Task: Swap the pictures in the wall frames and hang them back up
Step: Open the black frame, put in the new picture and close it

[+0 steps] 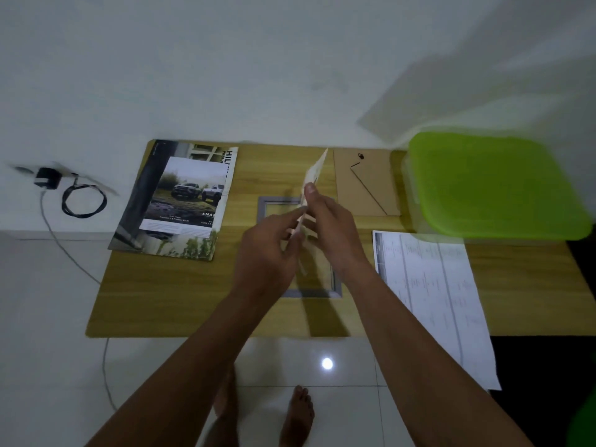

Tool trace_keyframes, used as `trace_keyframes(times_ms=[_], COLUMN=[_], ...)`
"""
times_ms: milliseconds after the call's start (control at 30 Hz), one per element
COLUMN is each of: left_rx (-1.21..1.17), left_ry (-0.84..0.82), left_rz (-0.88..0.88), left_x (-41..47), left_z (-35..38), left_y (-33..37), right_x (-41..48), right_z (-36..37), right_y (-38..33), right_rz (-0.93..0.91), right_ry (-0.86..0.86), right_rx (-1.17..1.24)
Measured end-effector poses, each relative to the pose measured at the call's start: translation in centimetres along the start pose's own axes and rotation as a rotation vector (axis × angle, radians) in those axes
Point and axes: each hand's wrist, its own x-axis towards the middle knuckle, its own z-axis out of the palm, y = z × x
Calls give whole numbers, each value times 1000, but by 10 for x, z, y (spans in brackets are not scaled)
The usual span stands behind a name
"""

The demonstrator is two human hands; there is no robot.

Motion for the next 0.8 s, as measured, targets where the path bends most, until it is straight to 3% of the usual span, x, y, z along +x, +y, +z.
trace_keyframes(times_ms=[100, 233, 300, 433, 533, 800], left_rx=[-14, 16, 87, -161, -205, -273], left_ry=[-67, 75, 109, -143, -202, -354], left_rz=[-10, -10, -111, -478, -499, -541], left_x=[-7, -10, -4, 4, -3, -32], left_z=[7, 3, -2, 0, 18, 101], left_y=[3, 2, -3, -9, -8, 17], right_x=[1, -3, -4, -15, -26, -52], right_z=[-8, -32, -46, -70, -88, -171], right_y=[-5, -3, 6, 18, 27, 83], right_rz=[-2, -82, -58, -51, -40, 71], right_ry=[92, 206, 199, 188, 246, 353], right_rx=[32, -116, -105, -70, -42, -332])
